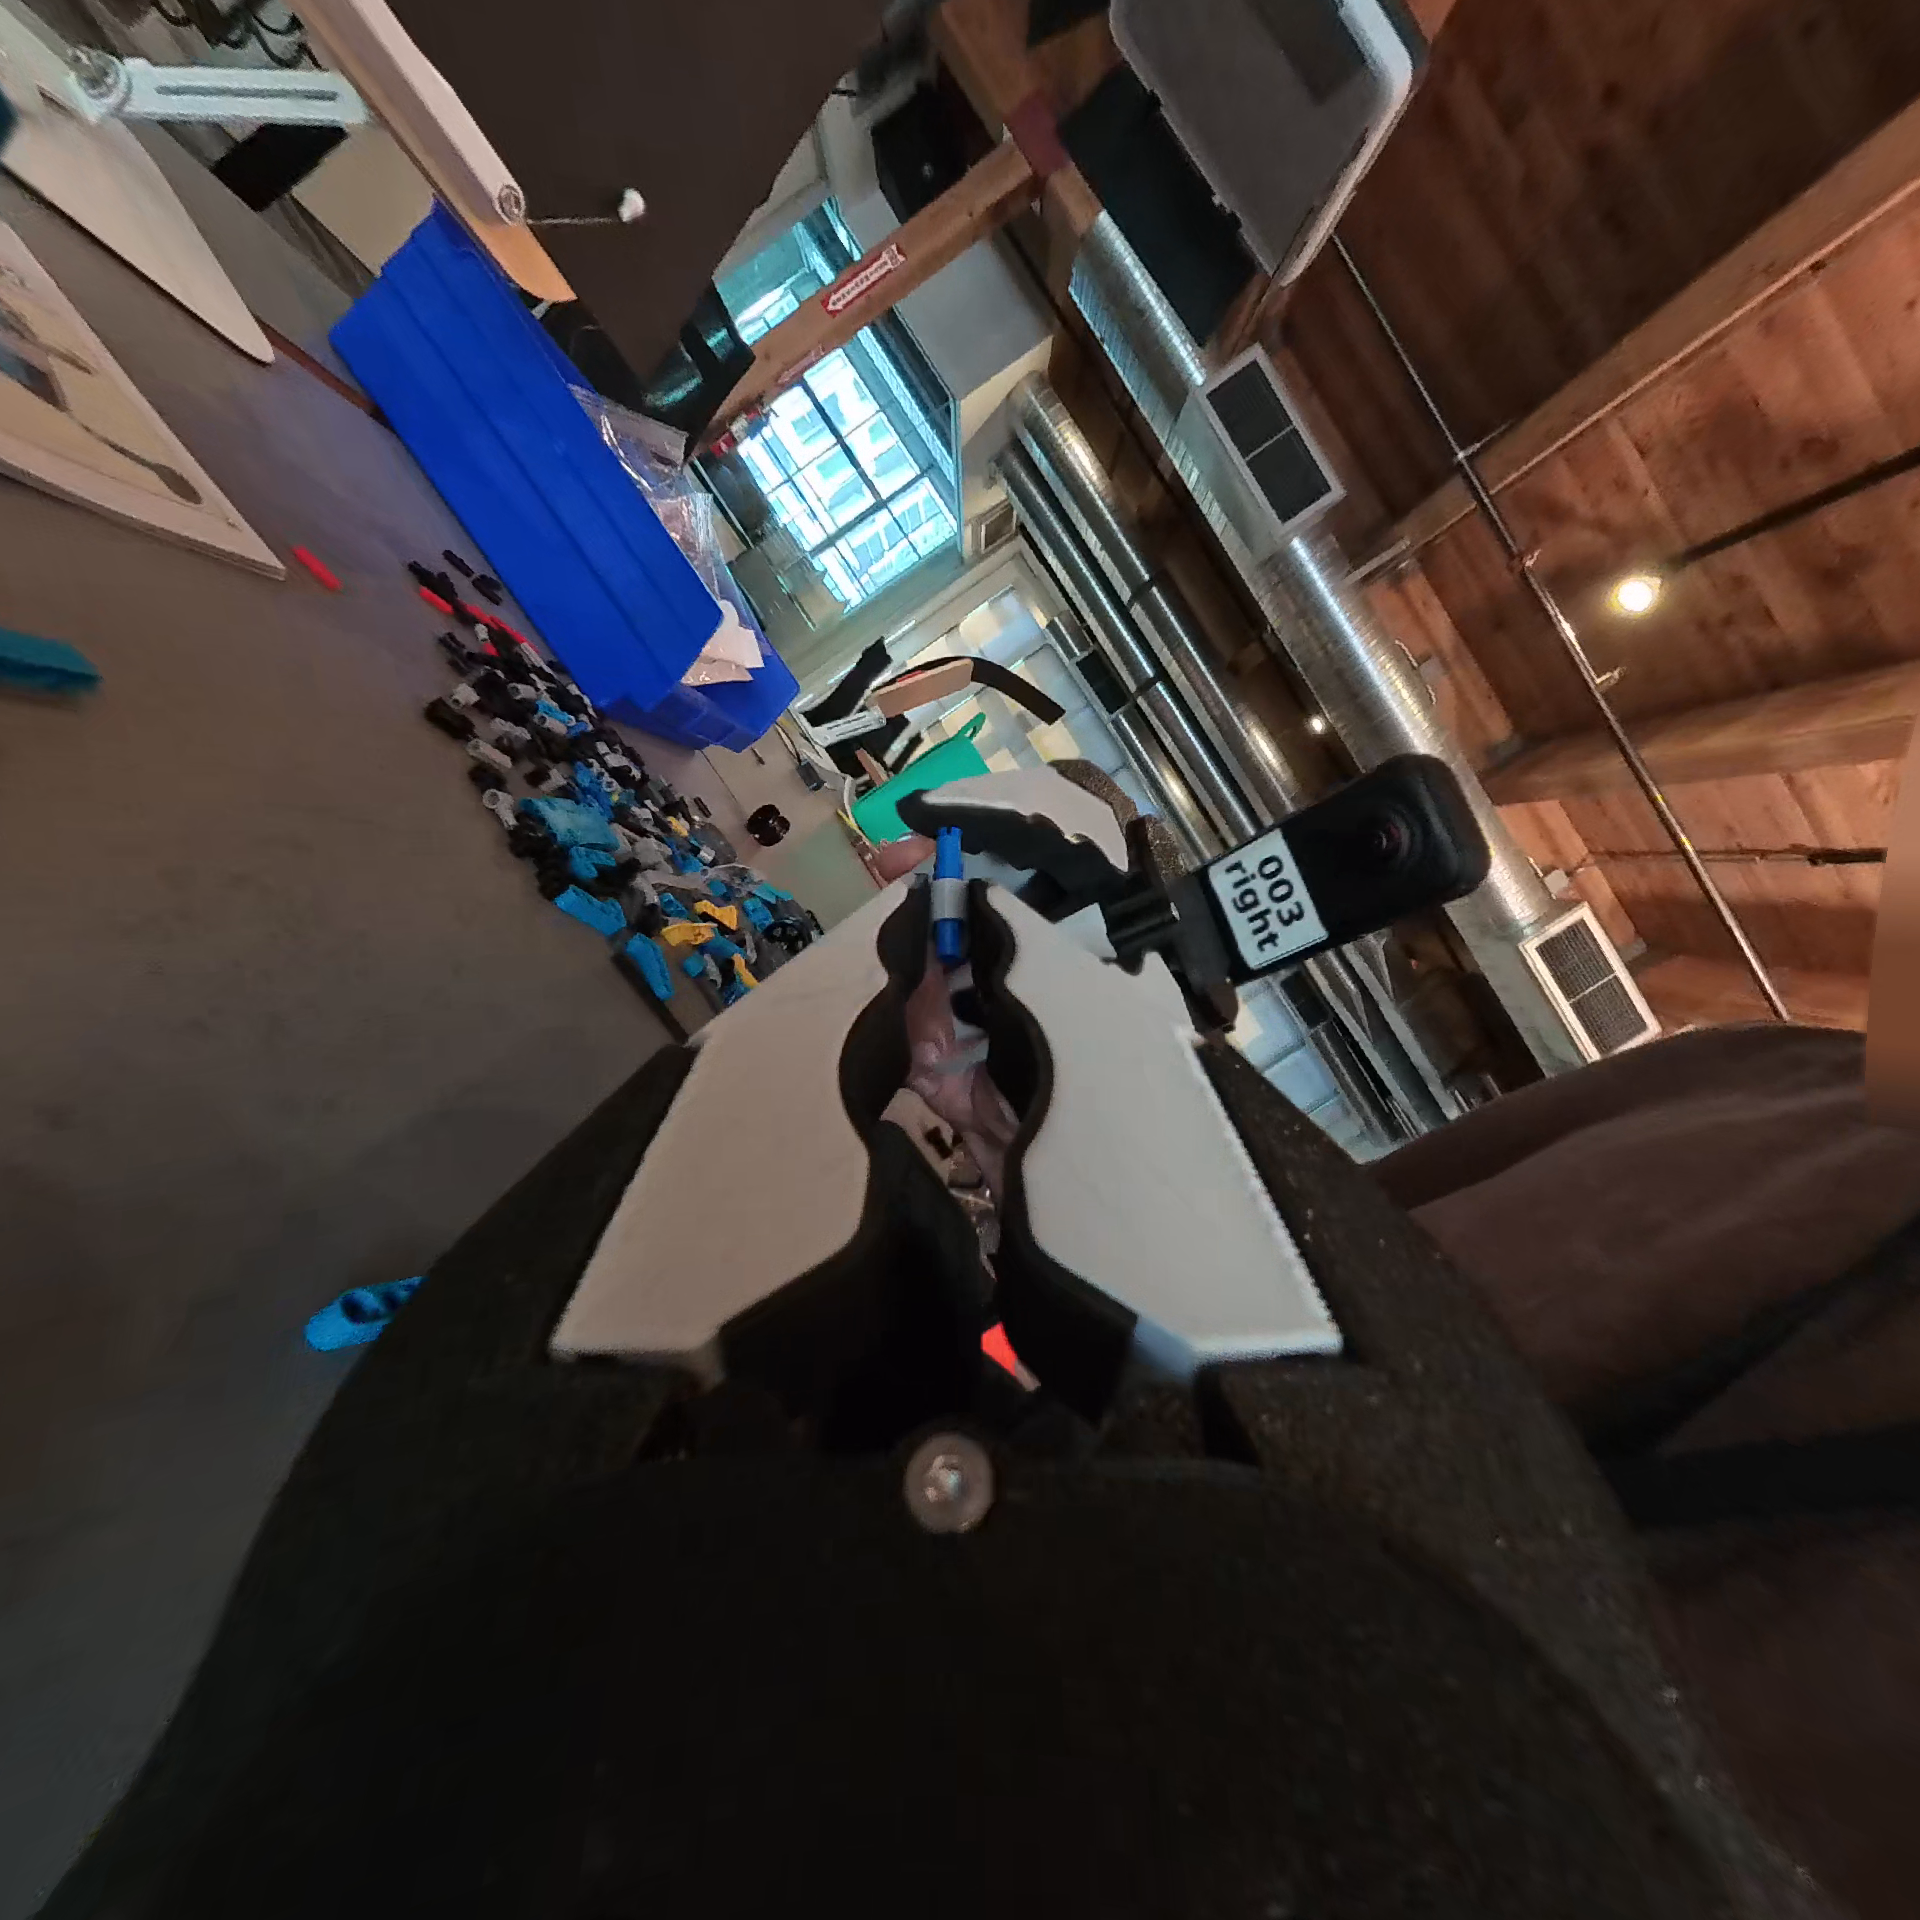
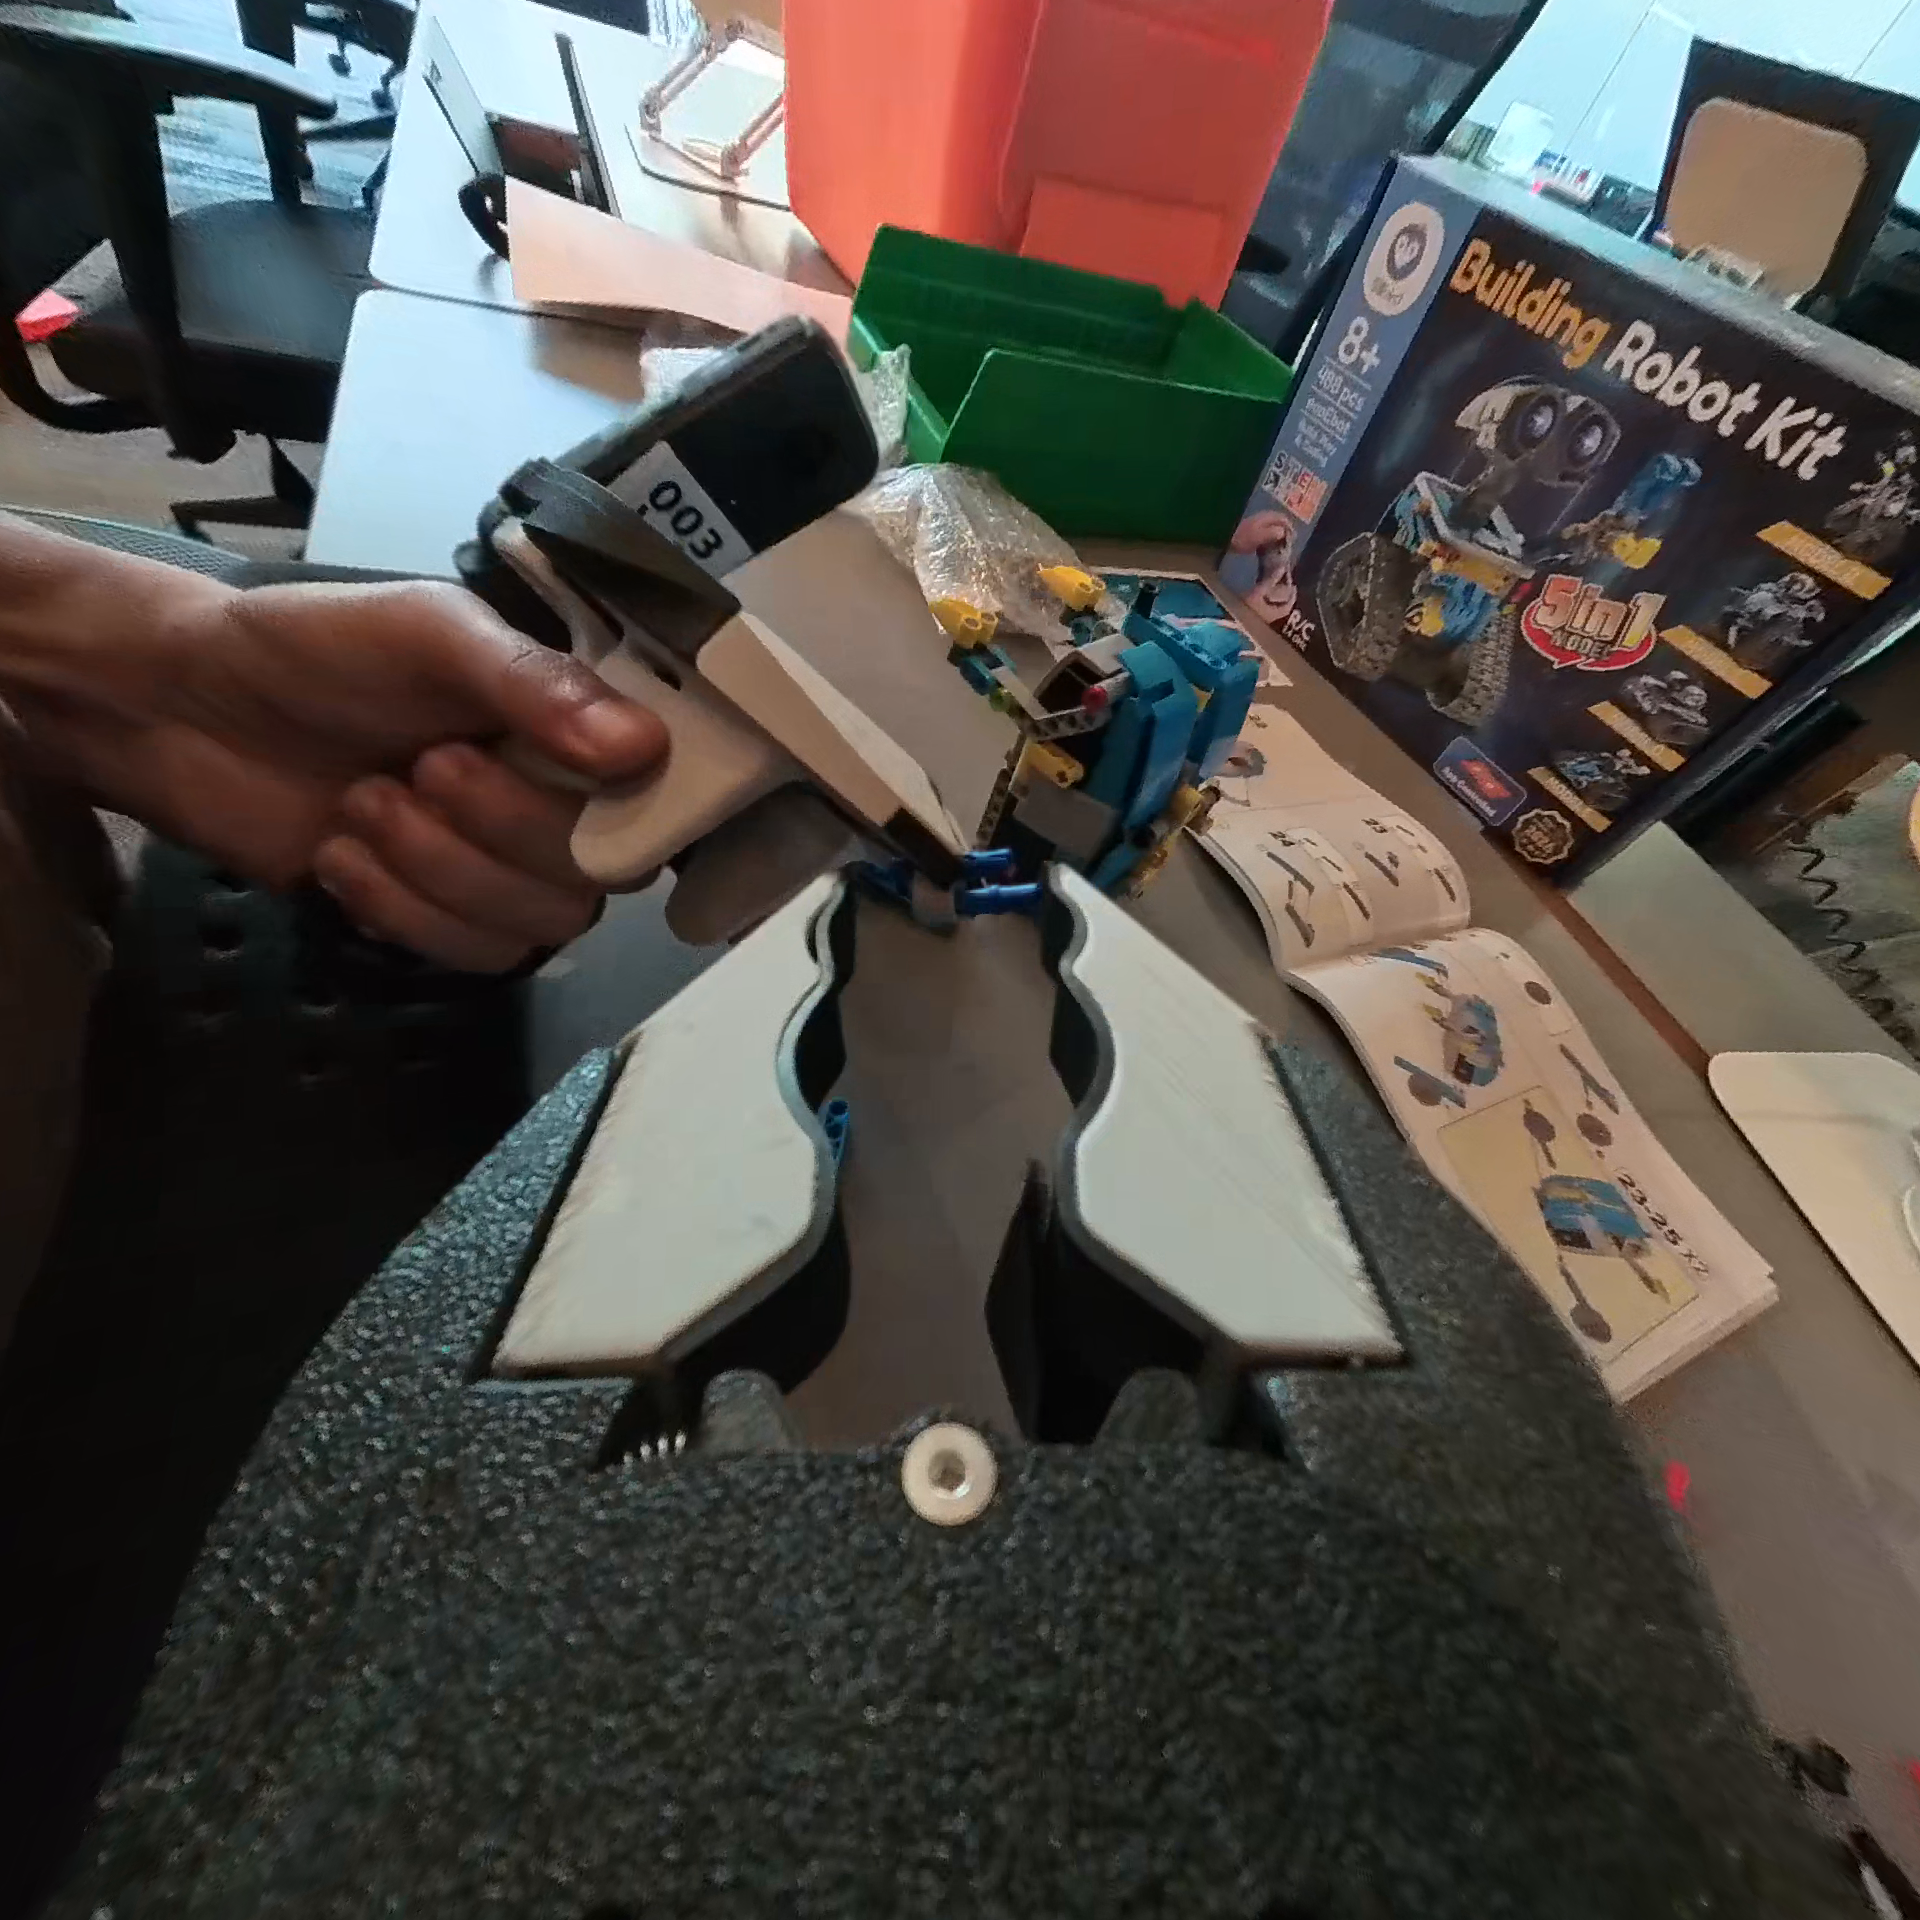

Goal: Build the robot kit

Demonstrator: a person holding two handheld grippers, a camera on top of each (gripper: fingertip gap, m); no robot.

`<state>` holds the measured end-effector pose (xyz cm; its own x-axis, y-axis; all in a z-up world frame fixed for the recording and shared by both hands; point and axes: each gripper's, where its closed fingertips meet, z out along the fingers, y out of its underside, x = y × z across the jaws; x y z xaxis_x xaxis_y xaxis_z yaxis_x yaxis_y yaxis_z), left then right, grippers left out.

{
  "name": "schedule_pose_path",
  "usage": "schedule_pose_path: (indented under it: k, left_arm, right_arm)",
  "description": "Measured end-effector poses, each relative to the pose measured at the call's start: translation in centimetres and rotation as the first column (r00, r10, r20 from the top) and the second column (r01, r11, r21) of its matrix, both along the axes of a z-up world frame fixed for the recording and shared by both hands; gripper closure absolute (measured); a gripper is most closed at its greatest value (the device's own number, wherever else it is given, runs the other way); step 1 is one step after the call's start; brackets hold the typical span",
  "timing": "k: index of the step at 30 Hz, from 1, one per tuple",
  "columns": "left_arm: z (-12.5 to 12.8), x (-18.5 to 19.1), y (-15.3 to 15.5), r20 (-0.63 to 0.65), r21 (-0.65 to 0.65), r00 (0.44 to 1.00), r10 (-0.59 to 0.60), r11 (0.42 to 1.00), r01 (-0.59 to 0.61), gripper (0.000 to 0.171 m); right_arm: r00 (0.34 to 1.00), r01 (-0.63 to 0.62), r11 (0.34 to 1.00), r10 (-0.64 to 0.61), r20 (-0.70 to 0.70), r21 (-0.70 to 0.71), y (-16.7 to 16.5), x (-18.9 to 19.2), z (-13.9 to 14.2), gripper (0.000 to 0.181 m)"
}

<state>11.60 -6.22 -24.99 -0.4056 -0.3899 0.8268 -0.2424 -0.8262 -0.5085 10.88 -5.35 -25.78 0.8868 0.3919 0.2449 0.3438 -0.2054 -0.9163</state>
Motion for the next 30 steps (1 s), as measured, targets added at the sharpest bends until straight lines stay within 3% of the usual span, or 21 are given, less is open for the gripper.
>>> schedule_pose_path:
  k: [4, 8, 14, 19, 30]
  left_arm:
    - [-0.1, -0.1, -0.3, -0.007, -0.058, 1.000, 0.025, 0.998, -0.025, 0.166]
    - [-0.6, 0.2, 0.0, -0.026, -0.134, 0.998, 0.060, 0.989, -0.063, 0.166]
    - [-1.0, 0.3, 0.1, -0.057, -0.134, 0.996, 0.070, 0.988, -0.077, 0.166]
    - [-1.1, 0.5, -0.5, -0.076, -0.130, 0.997, -0.010, 0.992, 0.000, 0.164]
    - [-2.7, 0.4, -1.5, -0.163, -0.051, 0.983, -0.085, 0.996, 0.077, 0.167]
  right_arm:
    - [0.999, 0.020, 1.000, -0.020, 0.030, -0.017, -0.2, 0.4, 0.0, 0.157]
    - [0.998, 0.042, 0.998, -0.039, 0.056, -0.046, -0.1, -0.2, -0.9, 0.150]
    - [0.995, 0.085, 0.994, -0.080, 0.063, -0.074, 0.2, 0.2, -1.4, 0.156]
    - [0.999, 0.039, 0.993, -0.037, 0.020, -0.111, -0.2, 0.5, -1.3, 0.156]
    - [0.995, 0.049, 0.992, -0.039, 0.092, -0.117, -0.7, 0.4, -2.8, 0.155]
